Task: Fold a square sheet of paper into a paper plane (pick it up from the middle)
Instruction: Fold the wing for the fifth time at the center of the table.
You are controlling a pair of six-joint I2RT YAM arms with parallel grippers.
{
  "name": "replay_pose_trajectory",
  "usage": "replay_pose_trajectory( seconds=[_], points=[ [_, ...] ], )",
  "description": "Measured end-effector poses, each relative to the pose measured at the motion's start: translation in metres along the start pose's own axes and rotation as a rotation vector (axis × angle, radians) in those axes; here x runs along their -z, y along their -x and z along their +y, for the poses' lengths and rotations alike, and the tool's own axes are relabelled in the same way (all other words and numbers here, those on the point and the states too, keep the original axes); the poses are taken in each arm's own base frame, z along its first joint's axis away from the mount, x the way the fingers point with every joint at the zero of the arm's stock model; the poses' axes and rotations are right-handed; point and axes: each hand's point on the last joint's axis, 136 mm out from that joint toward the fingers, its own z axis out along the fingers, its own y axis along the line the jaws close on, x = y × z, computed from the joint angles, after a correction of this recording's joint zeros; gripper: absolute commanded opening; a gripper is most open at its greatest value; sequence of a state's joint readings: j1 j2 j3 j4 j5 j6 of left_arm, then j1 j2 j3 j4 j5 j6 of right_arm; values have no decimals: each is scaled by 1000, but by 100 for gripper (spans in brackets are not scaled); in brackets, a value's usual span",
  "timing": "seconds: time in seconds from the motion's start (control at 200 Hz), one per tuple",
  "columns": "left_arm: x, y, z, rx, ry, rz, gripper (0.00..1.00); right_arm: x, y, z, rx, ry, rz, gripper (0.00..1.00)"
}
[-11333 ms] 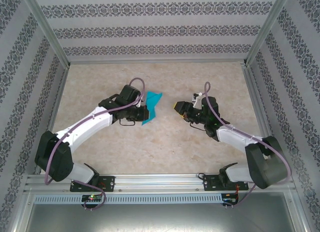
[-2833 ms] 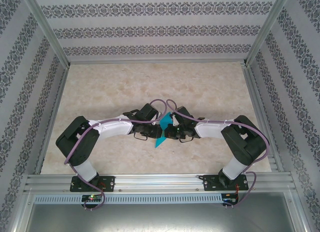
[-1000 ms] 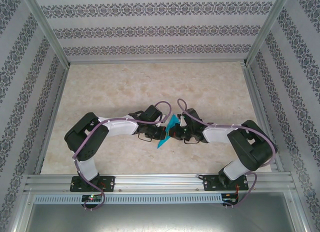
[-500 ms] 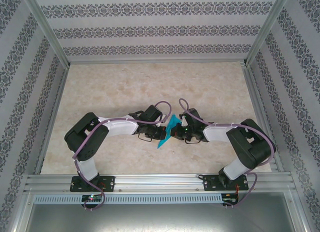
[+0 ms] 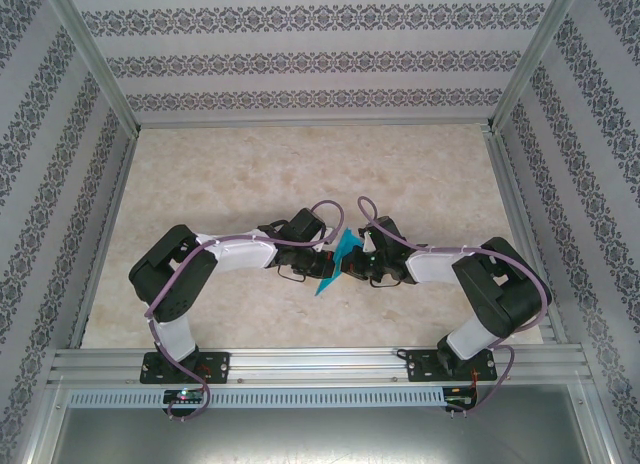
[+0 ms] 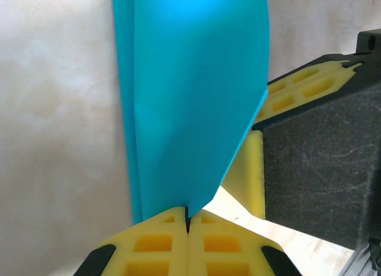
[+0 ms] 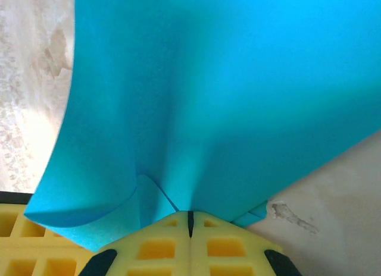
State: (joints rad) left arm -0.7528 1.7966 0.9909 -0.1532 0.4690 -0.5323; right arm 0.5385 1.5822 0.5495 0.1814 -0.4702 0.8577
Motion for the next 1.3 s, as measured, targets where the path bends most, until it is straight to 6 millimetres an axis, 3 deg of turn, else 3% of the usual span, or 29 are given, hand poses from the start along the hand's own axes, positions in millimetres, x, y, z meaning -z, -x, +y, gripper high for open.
replay_pose_trajectory(
  seconds=[0.534, 0.789, 1.194, 1.304],
  points=[
    [-11, -5, 6, 12, 8, 33, 3, 0, 0, 1, 1, 4, 0, 2],
    [-11, -5, 6, 8, 8, 34, 9, 2, 1, 2, 1, 6, -4, 3],
    [-12, -4, 1, -24, -22, 35, 27, 37, 20, 18, -8, 86, -92, 3],
    [-13, -4, -1, -36, -36, 33, 28, 42, 21, 21, -16, 106, -99, 3]
  ],
)
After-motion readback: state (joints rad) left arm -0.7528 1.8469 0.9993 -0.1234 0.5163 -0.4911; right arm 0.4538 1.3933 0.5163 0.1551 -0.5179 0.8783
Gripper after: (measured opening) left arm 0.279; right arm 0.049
